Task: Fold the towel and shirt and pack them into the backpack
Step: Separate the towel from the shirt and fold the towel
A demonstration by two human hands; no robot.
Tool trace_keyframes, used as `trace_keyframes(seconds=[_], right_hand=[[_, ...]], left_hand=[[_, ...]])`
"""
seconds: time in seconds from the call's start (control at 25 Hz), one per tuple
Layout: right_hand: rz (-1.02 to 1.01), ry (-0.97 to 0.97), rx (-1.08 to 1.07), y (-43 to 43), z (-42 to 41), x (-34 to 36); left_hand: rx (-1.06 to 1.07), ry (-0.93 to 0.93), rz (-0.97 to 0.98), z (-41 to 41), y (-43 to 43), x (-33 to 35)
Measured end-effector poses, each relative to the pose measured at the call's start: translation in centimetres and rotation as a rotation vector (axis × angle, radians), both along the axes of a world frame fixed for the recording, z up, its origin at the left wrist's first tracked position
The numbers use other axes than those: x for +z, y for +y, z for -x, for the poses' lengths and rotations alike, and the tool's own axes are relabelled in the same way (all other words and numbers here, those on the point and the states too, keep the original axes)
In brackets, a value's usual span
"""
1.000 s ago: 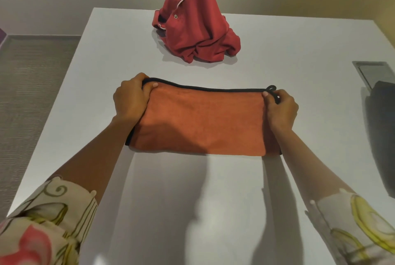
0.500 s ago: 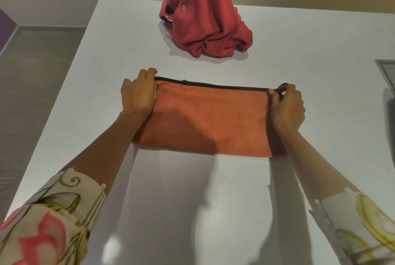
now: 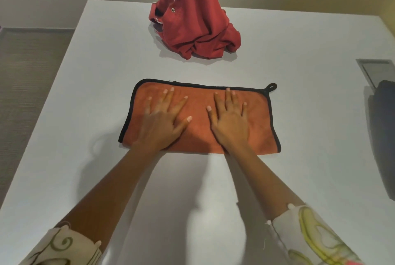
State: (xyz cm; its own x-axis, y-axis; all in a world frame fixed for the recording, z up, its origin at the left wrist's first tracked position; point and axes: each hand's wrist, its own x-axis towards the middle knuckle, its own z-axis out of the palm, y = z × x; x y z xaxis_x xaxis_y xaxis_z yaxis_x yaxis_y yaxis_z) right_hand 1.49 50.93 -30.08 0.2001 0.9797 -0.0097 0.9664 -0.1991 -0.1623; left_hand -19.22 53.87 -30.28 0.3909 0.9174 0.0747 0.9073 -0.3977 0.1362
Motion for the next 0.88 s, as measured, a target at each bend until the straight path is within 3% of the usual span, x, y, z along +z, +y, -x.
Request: trace_keyframes(seconds=[0.36, 0.88], right_hand=[[0.025, 0.009, -0.226, -2.3, -7.4, 0.2], [0.014, 0.039, -0.191, -5.1, -7.6, 0.7]], left_hand=[[0.121, -0.023, -0.01, 4.0, -0.4, 0.5], [0.155, -0.001, -0.152, 4.2, -4.6, -0.5]])
